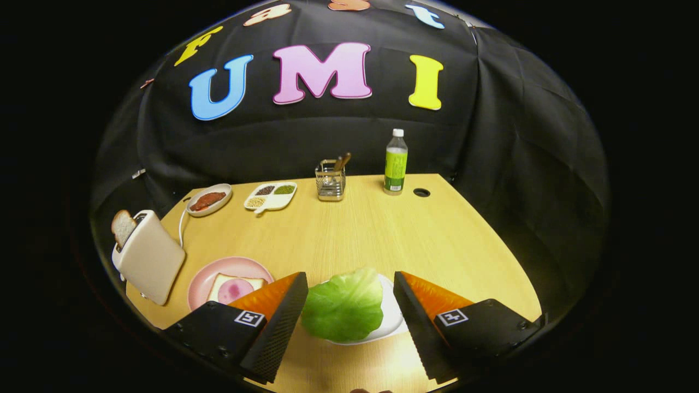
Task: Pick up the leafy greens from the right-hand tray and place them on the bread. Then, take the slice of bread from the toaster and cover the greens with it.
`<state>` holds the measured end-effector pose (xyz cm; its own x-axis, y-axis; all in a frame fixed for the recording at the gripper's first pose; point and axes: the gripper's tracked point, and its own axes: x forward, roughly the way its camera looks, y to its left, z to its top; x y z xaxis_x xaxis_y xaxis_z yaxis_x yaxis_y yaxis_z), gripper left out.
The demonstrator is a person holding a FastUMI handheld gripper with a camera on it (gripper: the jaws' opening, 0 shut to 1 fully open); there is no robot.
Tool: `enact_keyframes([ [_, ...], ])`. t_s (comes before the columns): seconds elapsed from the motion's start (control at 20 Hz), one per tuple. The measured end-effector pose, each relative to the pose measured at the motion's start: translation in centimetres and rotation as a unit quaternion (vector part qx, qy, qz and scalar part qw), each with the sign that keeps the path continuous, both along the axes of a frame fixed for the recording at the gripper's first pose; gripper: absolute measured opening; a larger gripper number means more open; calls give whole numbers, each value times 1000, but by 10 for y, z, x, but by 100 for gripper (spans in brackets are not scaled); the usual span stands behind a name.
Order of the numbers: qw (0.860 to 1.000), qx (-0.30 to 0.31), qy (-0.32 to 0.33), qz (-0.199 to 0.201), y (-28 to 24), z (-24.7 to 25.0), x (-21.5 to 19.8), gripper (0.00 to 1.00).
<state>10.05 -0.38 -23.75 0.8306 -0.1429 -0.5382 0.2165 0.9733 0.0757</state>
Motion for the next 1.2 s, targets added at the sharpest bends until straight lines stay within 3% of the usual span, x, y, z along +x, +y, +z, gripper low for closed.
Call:
enact_keyframes([
  [0.45,995,12,103,-2,-5,-90,17,98],
  [0.6,992,22,122,0,-3,-105,20,88],
  [0.75,989,31,143,6,1,-116,20,88],
  [0.8,990,29,138,7,0,-114,21,82],
  [1.0,989,22,147,25,4,-115,21,75],
  [1.05,988,20,149,30,4,-115,21,69],
  [1.1,988,18,150,33,3,-116,21,55],
  [1.2,988,21,151,31,2,-114,21,55],
])
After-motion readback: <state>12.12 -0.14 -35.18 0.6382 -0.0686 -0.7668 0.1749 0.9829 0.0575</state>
